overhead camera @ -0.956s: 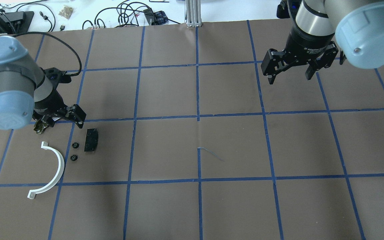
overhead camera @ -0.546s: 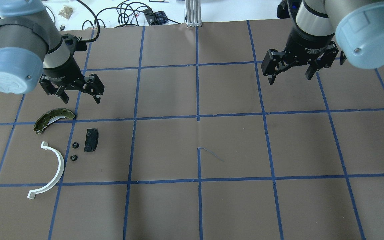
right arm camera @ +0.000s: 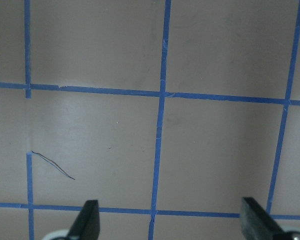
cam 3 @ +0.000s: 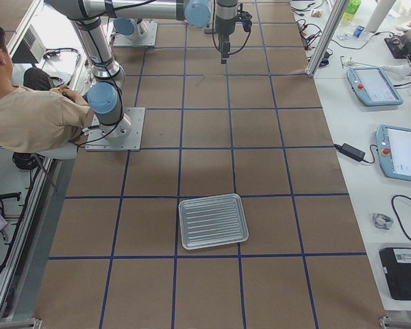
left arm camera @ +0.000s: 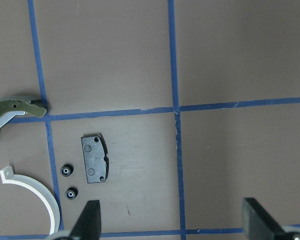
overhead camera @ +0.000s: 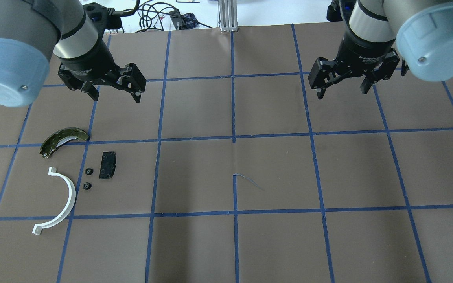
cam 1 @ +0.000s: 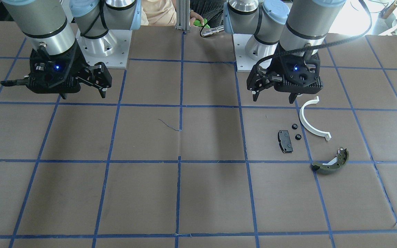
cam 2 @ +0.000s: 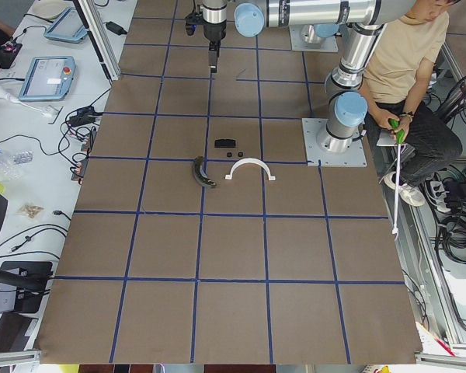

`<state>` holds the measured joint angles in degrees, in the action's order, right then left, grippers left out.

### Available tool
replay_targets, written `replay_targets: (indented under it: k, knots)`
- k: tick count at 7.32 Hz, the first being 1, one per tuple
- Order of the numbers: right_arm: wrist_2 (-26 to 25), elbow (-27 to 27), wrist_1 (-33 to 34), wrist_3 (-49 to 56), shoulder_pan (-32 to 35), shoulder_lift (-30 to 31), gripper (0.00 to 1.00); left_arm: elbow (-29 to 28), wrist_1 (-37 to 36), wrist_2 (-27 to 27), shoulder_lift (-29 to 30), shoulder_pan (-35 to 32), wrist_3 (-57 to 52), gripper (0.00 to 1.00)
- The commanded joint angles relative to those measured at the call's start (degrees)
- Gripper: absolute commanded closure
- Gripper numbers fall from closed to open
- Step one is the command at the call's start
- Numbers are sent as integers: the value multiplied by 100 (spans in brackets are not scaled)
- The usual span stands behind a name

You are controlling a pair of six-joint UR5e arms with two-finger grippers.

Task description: Place bearing gear from tray to pile

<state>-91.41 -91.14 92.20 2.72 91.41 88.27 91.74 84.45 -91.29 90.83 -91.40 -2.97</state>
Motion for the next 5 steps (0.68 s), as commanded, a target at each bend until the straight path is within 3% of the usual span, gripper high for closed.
replay_targets:
  k: [1, 5]
  knots:
    - [0, 0, 0, 0, 0, -3, 0, -269, 167, 32, 75, 0, -2, 0]
    - [0, 0, 0, 0, 0, -3, 0, -165, 238, 59, -47, 0, -11, 0]
